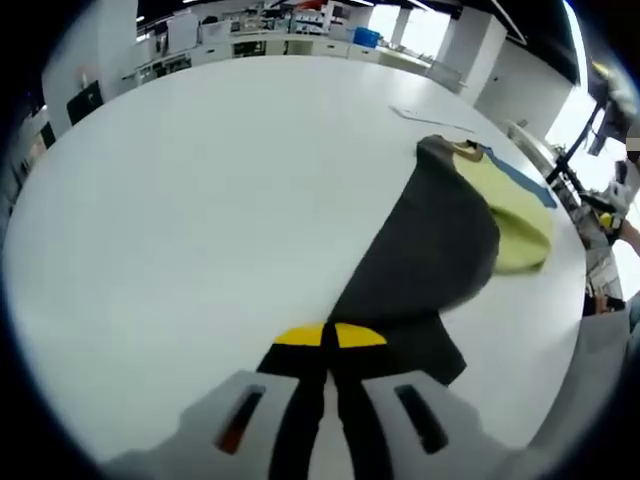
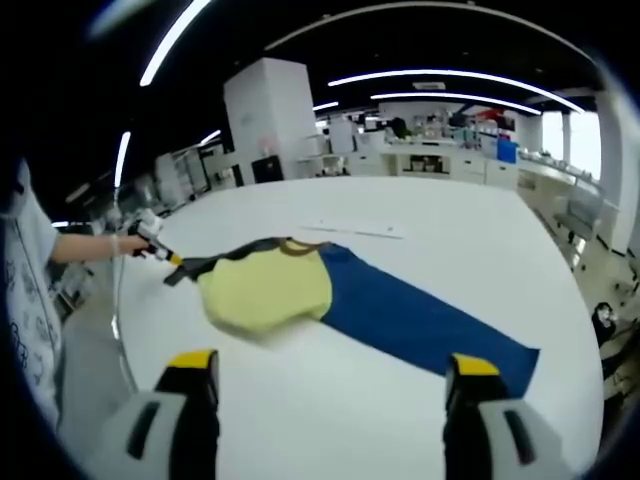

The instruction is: Fold the garment on the visible template until the final outline fits inside the template.

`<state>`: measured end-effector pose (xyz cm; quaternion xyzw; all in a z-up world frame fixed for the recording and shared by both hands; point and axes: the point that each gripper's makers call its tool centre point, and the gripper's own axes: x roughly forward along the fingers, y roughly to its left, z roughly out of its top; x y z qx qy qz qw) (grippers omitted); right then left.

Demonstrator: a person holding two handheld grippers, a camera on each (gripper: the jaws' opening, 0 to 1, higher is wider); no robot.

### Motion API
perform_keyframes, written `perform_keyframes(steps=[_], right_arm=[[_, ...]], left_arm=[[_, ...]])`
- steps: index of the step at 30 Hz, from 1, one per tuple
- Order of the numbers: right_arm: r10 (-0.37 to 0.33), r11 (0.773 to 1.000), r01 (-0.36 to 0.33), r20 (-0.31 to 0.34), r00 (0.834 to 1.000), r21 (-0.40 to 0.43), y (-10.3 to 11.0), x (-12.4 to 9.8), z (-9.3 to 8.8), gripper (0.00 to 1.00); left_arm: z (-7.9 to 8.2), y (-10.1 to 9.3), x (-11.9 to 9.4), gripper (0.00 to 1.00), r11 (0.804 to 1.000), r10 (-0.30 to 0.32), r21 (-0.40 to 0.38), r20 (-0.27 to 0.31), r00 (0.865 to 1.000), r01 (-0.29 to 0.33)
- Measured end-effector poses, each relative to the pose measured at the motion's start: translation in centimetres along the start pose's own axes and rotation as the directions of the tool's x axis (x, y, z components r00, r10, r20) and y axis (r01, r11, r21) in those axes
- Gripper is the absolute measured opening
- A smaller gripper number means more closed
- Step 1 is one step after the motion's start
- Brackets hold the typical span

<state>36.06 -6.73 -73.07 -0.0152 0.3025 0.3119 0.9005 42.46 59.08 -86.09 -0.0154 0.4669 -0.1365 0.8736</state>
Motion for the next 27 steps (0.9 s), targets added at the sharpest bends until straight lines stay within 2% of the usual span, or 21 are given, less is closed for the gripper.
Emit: perform_keyframes(steps=[2, 4, 5, 6, 7, 15, 20, 22, 27], right_arm=[[-0.003, 1.000, 0.003, 0.001, 1.000, 0.009, 0.0, -0.1, -0.2, 0.95], [-0.006, 1.000, 0.006, 0.000, 1.000, 0.011, -0.1, -0.1, -0.3, 0.95], [-0.007, 1.000, 0.007, 0.001, 1.000, 0.012, -0.1, -0.2, -0.3, 0.95], [-0.007, 1.000, 0.007, 0.003, 1.000, 0.014, -0.2, -0.2, -0.3, 0.95], [-0.007, 1.000, 0.007, 0.007, 1.000, 0.015, -0.3, -0.2, -0.3, 0.95], [-0.006, 1.000, 0.006, 0.007, 1.000, 0.019, -0.3, 0.2, -0.4, 0.95], [0.000, 1.000, 0.000, -0.003, 1.000, 0.017, 0.1, 0.5, -0.6, 0.95], [0.002, 1.000, -0.002, -0.005, 1.000, 0.015, 0.3, 0.6, -0.6, 0.95], [-0.001, 1.000, 0.001, -0.002, 1.000, 0.021, 0.3, 0.4, -0.7, 0.95]], left_arm=[[0.7, 1.5, 0.6, 0.00, 1.000, 0.012, -0.002, -0.006, 1.000, -0.012], [0.8, 2.0, 0.7, 0.00, 1.000, 0.018, 0.000, -0.010, 1.000, -0.018], [-0.5, -0.1, -0.6, 0.00, 1.000, 0.026, 0.012, -0.011, 1.000, -0.026], [-1.4, -1.4, -1.3, 0.00, 1.000, 0.028, 0.014, -0.017, 0.999, -0.028], [-1.5, -1.9, -1.6, 0.00, 0.999, 0.031, 0.016, -0.015, 0.999, -0.031], [-1.5, -2.0, -2.1, 0.00, 0.997, 0.072, 0.036, -0.044, 0.996, -0.071], [-1.0, -1.3, -2.0, 0.00, 0.995, 0.099, 0.029, -0.048, 0.994, -0.098], [0.0, -1.4, -1.5, 0.00, 0.993, 0.117, 0.039, -0.041, 0.992, -0.115], [-0.5, -1.2, -1.9, 0.00, 0.992, 0.123, 0.042, -0.037, 0.992, -0.122]])
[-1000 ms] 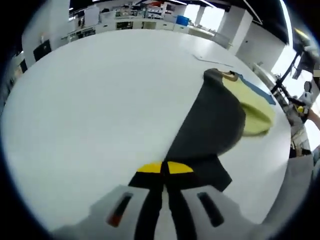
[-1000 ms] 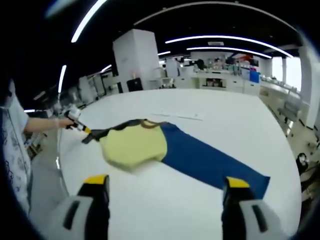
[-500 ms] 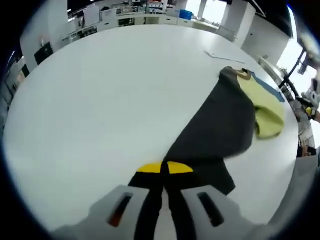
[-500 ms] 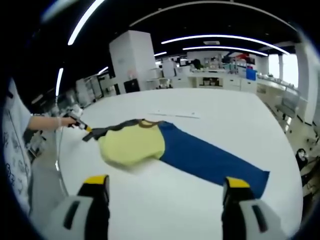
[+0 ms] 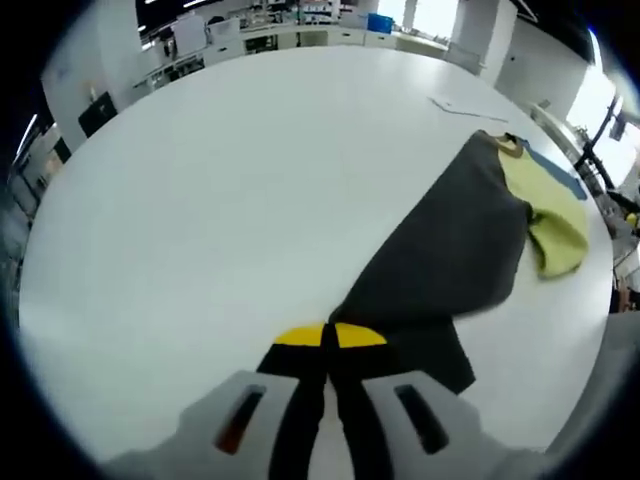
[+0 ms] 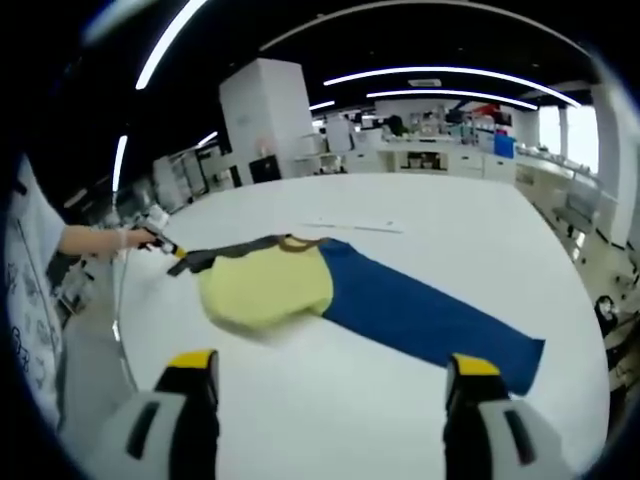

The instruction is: Fold the garment on the visible template until the final outline fits inside the template.

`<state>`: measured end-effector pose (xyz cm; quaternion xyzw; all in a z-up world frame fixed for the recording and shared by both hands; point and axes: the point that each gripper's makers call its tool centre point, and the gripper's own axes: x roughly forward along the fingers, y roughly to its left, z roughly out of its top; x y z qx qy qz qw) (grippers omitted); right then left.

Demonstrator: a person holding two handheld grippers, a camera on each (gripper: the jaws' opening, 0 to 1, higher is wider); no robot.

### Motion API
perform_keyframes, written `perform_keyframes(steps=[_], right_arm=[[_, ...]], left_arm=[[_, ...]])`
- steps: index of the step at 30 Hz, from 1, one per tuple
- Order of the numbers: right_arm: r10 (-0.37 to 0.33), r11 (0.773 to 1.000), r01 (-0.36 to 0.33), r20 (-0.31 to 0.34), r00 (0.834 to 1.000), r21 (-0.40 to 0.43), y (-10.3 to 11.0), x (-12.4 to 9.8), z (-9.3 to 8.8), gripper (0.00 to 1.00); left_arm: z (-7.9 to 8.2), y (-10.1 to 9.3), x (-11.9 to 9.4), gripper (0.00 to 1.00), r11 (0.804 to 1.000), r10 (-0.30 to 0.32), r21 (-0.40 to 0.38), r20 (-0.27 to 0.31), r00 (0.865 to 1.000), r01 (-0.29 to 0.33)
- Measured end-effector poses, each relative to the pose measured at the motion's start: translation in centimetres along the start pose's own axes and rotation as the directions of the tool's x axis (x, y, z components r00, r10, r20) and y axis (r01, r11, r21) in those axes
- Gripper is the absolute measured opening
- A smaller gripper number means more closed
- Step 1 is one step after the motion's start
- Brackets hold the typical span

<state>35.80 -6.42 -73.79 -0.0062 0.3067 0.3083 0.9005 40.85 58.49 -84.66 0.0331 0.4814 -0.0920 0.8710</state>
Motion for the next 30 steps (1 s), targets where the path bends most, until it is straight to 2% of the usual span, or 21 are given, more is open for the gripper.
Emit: perform_keyframes(steps=[4, 7, 10, 13, 18, 20, 22, 27, 30], right_arm=[[-0.004, 1.000, 0.004, 0.001, 1.000, 0.004, -0.3, -0.2, -0.1, 0.95], [-0.005, 1.000, 0.005, -0.003, 1.000, 0.005, -0.1, -0.2, -0.4, 0.95], [-0.005, 1.000, 0.005, -0.011, 1.000, 0.001, -0.1, -0.2, -0.6, 0.95], [-0.003, 1.000, 0.003, -0.015, 1.000, -0.002, -0.1, -0.1, -0.8, 0.95], [0.007, 1.000, -0.007, -0.008, 1.000, -0.011, 0.2, 0.2, -0.5, 0.95], [0.013, 1.000, -0.013, 0.002, 1.000, -0.006, 0.1, 0.2, -0.2, 0.95], [0.017, 1.000, -0.017, 0.010, 1.000, -0.009, 0.3, 0.3, 0.0, 0.96], [0.019, 1.000, -0.019, 0.023, 1.000, -0.021, 0.2, 0.3, 0.6, 0.99], [0.013, 1.000, -0.012, 0.028, 1.000, -0.024, 0.0, 0.2, 0.8, 1.00]], left_arm=[[0.3, 0.2, 0.0, 0.00, 1.000, -0.001, -0.007, 0.006, 1.000, 0.001], [0.7, 0.1, 0.1, 0.00, 1.000, -0.003, 0.017, 0.030, 1.000, 0.003], [1.2, -0.2, -0.5, 0.17, 1.000, -0.011, -0.015, 0.070, 0.997, 0.012], [1.5, -0.5, -0.9, 0.28, 1.000, -0.008, 0.021, 0.090, 0.996, 0.006], [2.4, -0.7, -1.2, 0.53, 1.000, -0.024, 0.015, 0.133, 0.991, 0.022], [2.8, -0.7, -1.5, 0.58, 1.000, -0.023, 0.023, 0.160, 0.987, 0.019], [3.0, -0.9, -1.7, 0.65, 0.999, -0.039, -0.010, 0.180, 0.983, 0.041], [2.3, -1.1, -2.3, 0.76, 0.999, -0.038, -0.009, 0.182, 0.983, 0.040], [2.0, -1.5, -2.5, 0.77, 0.997, -0.066, -0.026, 0.183, 0.981, 0.072]])
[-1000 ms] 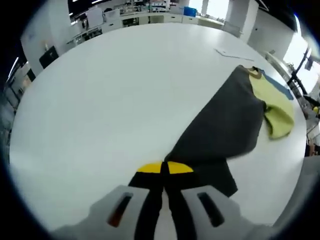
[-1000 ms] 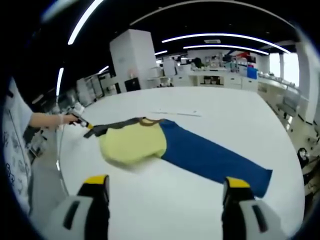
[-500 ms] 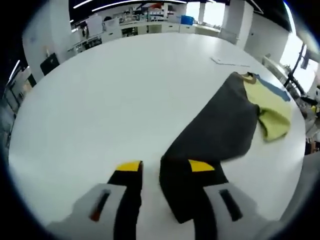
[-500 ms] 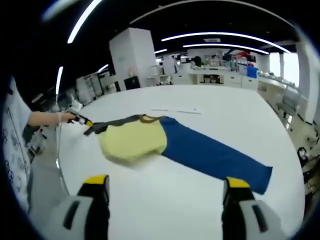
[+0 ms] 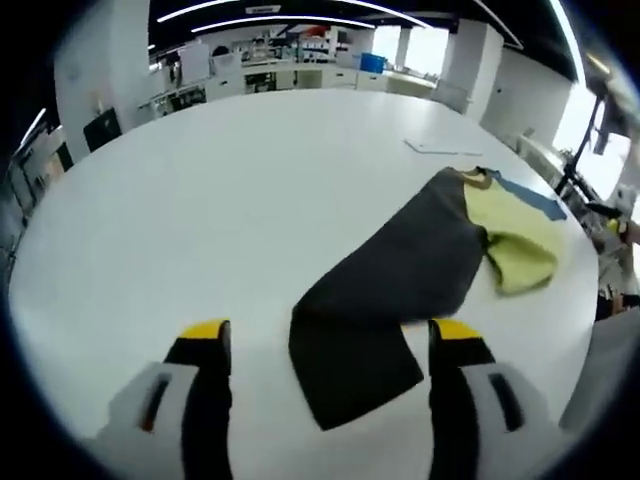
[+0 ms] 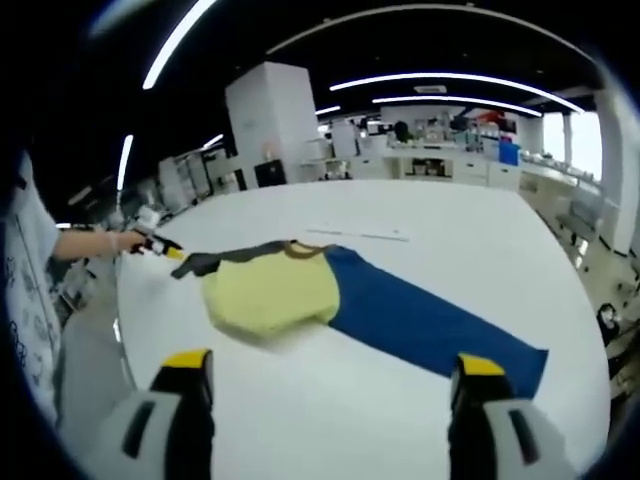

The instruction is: Fold the garment on the visible template until the final outline fits inside the template.

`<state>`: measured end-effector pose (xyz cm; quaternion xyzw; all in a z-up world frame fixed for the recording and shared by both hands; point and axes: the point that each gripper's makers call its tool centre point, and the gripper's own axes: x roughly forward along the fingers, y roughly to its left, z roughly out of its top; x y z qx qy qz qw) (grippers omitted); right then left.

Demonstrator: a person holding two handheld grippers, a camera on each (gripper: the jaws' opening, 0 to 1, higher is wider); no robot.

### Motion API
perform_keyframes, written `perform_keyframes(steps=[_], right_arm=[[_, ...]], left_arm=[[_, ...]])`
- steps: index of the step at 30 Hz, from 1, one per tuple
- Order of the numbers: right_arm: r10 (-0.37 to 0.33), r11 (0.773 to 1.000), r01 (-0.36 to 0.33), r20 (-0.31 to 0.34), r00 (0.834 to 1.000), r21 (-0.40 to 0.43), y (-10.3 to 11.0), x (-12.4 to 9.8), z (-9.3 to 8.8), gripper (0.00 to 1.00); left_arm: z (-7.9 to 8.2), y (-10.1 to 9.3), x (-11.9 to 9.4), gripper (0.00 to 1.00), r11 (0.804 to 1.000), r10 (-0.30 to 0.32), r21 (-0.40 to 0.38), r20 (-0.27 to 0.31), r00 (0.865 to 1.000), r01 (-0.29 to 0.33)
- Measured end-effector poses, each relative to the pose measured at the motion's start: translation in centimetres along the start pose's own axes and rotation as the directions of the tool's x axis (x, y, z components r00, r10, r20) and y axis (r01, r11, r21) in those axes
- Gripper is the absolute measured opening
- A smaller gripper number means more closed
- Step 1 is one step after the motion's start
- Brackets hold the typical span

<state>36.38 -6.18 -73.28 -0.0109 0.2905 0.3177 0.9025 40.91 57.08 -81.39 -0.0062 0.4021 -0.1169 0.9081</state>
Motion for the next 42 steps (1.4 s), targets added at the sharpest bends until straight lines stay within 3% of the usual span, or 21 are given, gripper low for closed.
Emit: perform_keyframes(steps=[4, 14, 19, 23, 26, 30, 33, 36, 42], right_arm=[[-0.004, 1.000, 0.004, 0.007, 1.000, 0.008, 0.3, 0.0, 0.2, 1.00], [0.008, 1.000, -0.008, 0.000, 1.000, 0.007, 0.8, 0.2, 0.2, 1.00], [0.010, 1.000, -0.010, 0.014, 1.000, 0.014, 0.5, 0.1, 0.3, 1.00], [0.013, 1.000, -0.013, 0.014, 1.000, 0.010, 0.9, 0.1, 0.3, 1.00], [0.015, 1.000, -0.015, 0.012, 1.000, 0.014, 1.1, 0.2, 0.2, 1.00], [0.017, 1.000, -0.018, 0.016, 1.000, 0.023, 0.8, 0.1, 0.2, 1.00], [0.016, 1.000, -0.016, 0.014, 1.000, 0.017, 1.2, 0.0, 0.2, 1.00], [0.013, 1.000, -0.013, 0.014, 1.000, 0.017, 1.2, -0.1, 0.2, 1.00], [0.005, 1.000, -0.005, 0.011, 1.000, 0.024, 1.2, -0.4, -0.1, 1.00]], left_arm=[[-1.6, -0.6, -0.7, 0.67, 1.000, -0.006, 0.021, -0.034, 0.999, 0.007], [-3.7, -0.6, -1.6, 0.58, 1.000, 0.021, -0.003, -0.049, 0.999, -0.022], [-4.7, -0.7, -2.3, 0.41, 1.000, 0.028, -0.013, -0.051, 0.998, -0.029], [-5.7, -0.1, -2.4, 0.36, 0.998, 0.048, -0.028, -0.060, 0.997, -0.050], [-6.0, -0.1, -2.6, 0.29, 0.998, 0.055, -0.041, -0.057, 0.997, -0.057], [-6.5, -0.3, -2.8, 0.28, 0.996, 0.066, -0.057, -0.055, 0.996, -0.070], [-6.6, -0.1, -2.6, 0.15, 0.994, 0.068, -0.077, -0.054, 0.996, -0.072], [-6.8, -0.1, -2.5, 0.17, 0.993, 0.071, -0.092, -0.057, 0.996, -0.076], [-7.3, -0.2, -2.7, 0.08, 0.992, 0.079, -0.098, -0.056, 0.995, -0.084]])
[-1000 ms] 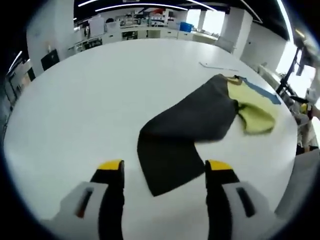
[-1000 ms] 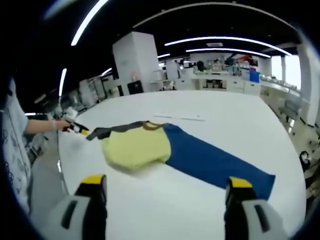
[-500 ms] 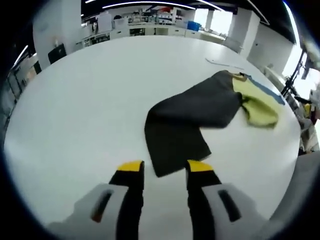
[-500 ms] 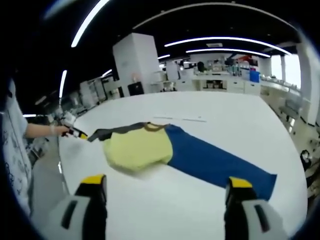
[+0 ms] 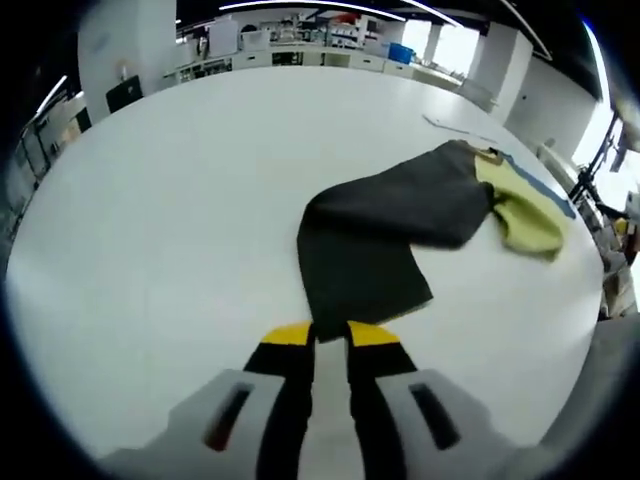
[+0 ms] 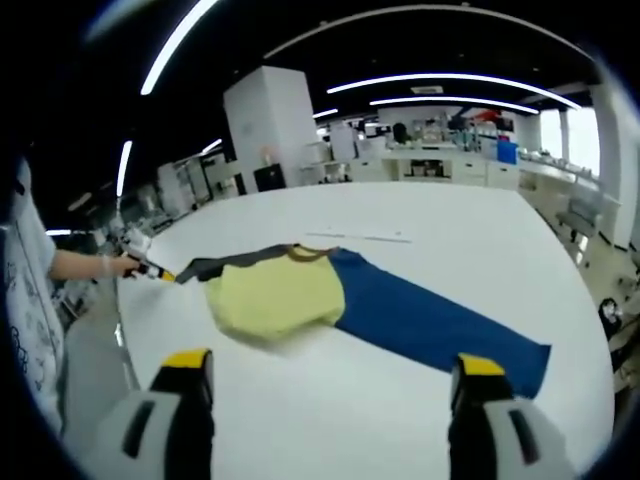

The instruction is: Fold the garment on the visible template until the final outline fits inside the template.

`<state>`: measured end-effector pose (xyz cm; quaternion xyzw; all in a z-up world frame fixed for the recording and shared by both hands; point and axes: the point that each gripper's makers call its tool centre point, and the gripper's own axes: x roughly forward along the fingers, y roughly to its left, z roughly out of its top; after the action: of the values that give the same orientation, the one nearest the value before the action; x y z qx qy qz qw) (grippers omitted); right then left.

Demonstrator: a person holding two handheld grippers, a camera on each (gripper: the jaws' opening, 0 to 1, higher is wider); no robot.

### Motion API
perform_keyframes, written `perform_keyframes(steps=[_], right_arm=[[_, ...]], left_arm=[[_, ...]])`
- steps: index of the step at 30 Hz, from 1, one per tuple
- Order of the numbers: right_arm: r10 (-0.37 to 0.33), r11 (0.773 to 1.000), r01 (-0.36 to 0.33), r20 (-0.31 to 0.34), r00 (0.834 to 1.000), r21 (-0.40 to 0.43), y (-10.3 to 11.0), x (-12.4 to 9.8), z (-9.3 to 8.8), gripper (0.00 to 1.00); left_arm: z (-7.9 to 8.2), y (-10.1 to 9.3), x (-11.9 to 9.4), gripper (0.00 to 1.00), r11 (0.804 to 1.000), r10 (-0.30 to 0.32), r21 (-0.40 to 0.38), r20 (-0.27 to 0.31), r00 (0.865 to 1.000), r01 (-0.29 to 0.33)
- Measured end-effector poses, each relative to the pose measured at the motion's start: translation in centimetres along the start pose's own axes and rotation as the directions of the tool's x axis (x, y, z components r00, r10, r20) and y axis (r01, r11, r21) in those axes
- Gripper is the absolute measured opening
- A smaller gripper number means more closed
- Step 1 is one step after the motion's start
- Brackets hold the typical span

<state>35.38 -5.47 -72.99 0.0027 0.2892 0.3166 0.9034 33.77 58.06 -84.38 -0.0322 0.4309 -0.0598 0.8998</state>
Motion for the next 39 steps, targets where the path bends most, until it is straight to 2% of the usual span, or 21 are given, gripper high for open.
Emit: perform_keyframes(steps=[6, 10, 11, 16, 21, 23, 27, 28, 39], right_arm=[[-0.001, 1.000, 0.001, -0.001, 1.000, 0.003, -0.4, 0.0, -0.1, 1.00], [0.005, 1.000, -0.005, -0.002, 1.000, 0.001, -0.3, 0.2, -0.1, 1.00], [0.007, 1.000, -0.007, -0.002, 1.000, 0.001, 0.0, 0.3, 0.0, 1.00], [0.006, 1.000, -0.006, -0.002, 1.000, -0.004, 0.8, 0.3, 0.2, 1.00], [0.001, 1.000, -0.001, -0.002, 1.000, -0.001, 0.3, 0.2, 0.2, 1.00], [0.000, 1.000, 0.000, -0.004, 1.000, -0.002, 0.6, 0.3, 0.3, 0.99], [0.003, 1.000, -0.003, -0.013, 1.000, -0.002, 0.2, 0.4, 0.0, 0.99], [0.003, 1.000, -0.003, -0.014, 1.000, -0.003, 0.2, 0.4, 0.0, 0.99], [-0.011, 1.000, 0.012, -0.034, 0.999, 0.011, -0.7, 0.0, -0.9, 0.99]], left_arm=[[-0.1, 0.0, 0.1, 0.00, 1.000, 0.002, -0.015, -0.002, 1.000, -0.002], [-0.1, 0.1, 0.1, 0.00, 1.000, -0.005, -0.014, -0.003, 1.000, 0.004], [-0.1, -0.1, 0.0, 0.00, 0.999, -0.021, -0.037, -0.009, 1.000, 0.021], [0.1, 0.8, -0.9, 0.00, 0.999, -0.024, -0.040, -0.003, 1.000, 0.024], [1.3, 2.8, -1.9, 0.00, 1.000, 0.012, 0.012, -0.012, 1.000, -0.012], [1.9, 2.9, -2.4, 0.00, 0.999, 0.022, 0.025, -0.015, 1.000, -0.022], [2.6, 4.5, -2.5, 0.00, 0.992, 0.070, 0.108, -0.046, 0.996, -0.065], [3.1, 5.5, -2.1, 0.00, 0.986, 0.092, 0.143, -0.051, 0.995, -0.084], [4.9, 8.2, -0.1, 0.00, 0.976, 0.138, 0.180, -0.100, 0.985, -0.119]])
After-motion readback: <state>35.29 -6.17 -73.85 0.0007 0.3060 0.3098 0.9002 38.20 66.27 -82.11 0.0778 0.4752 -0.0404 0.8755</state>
